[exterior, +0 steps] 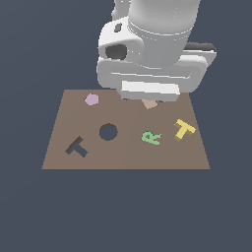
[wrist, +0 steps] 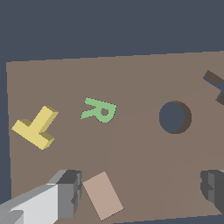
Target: Insert a designated object into the corresponding slot on a board.
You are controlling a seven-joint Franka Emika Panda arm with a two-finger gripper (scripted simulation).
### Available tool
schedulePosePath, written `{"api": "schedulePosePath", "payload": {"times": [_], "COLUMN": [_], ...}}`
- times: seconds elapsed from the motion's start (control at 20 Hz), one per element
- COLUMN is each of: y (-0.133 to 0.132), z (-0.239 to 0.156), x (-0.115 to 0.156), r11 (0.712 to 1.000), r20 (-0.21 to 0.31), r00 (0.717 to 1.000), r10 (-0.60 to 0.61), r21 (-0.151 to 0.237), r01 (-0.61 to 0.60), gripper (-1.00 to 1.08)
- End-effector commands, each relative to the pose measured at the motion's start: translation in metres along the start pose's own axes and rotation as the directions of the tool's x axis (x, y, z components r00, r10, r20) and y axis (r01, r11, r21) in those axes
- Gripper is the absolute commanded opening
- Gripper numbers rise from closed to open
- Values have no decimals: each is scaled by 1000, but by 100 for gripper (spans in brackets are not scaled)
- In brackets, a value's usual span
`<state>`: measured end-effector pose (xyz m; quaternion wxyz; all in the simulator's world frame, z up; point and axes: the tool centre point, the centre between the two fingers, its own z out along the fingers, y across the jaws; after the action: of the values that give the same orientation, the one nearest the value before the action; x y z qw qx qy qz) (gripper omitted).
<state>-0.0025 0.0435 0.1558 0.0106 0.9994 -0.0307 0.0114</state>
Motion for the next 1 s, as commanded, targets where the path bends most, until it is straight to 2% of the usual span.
{"api": "schedulePosePath", "payload": {"times": [0.0,0.35,0.95], "y": [-11,-50,-113], "z": [8,37,83], "x": [-2,-2,12], "r11": [999,978,888], "r20": [2,11,24], "r00": [999,978,888], "r10": [45,209,459], "r21": [1,2,3], "r01": [-45,-209,-459], "gripper": [100,100,100]}}
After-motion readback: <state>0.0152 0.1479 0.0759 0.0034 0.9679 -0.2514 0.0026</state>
